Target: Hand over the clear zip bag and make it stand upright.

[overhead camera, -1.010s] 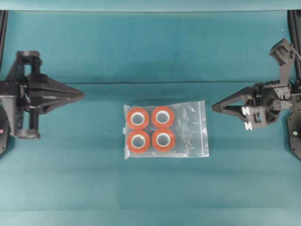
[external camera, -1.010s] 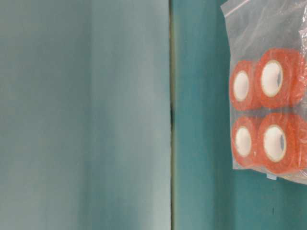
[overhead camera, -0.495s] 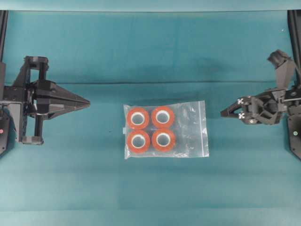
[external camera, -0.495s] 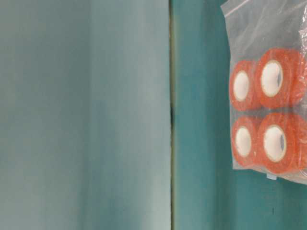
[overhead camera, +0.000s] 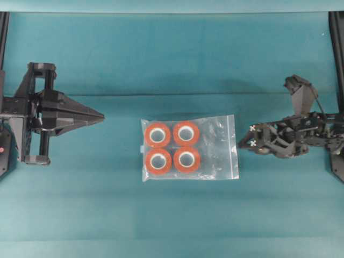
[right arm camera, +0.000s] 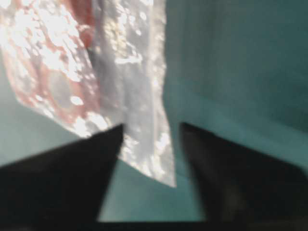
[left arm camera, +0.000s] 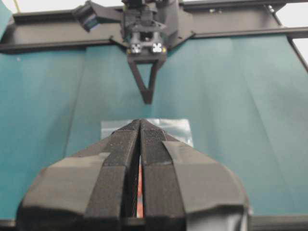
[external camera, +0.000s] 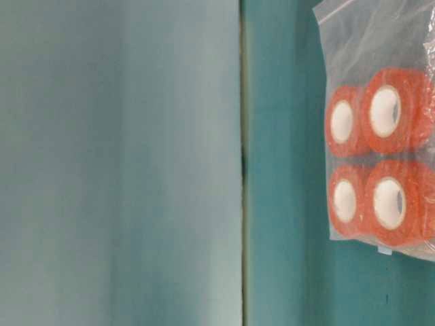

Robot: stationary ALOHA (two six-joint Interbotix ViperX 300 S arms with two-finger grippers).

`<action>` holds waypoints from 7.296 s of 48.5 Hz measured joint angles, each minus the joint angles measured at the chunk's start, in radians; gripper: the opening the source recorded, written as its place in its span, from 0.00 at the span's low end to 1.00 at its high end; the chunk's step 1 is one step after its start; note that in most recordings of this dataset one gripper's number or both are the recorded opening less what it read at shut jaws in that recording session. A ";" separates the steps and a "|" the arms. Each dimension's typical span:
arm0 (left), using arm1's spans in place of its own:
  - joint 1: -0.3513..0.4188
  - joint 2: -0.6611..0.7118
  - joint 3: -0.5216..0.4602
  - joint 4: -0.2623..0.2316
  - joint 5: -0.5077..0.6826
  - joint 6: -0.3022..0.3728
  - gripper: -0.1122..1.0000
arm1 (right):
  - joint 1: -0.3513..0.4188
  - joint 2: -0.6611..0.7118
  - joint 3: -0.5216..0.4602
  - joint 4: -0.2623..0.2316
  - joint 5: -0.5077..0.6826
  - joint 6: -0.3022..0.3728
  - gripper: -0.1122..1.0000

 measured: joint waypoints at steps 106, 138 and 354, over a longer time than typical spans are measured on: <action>-0.003 -0.006 0.015 0.000 0.017 -0.138 0.09 | 0.015 0.293 -0.184 -0.008 -0.195 -0.083 0.11; 0.014 -0.005 0.017 0.000 0.017 -0.140 0.09 | -0.092 0.170 -0.376 -0.048 0.227 -0.331 0.11; 0.040 0.244 0.126 -0.002 -0.097 -0.160 0.94 | -0.106 0.417 -1.124 -0.229 1.223 -1.536 0.11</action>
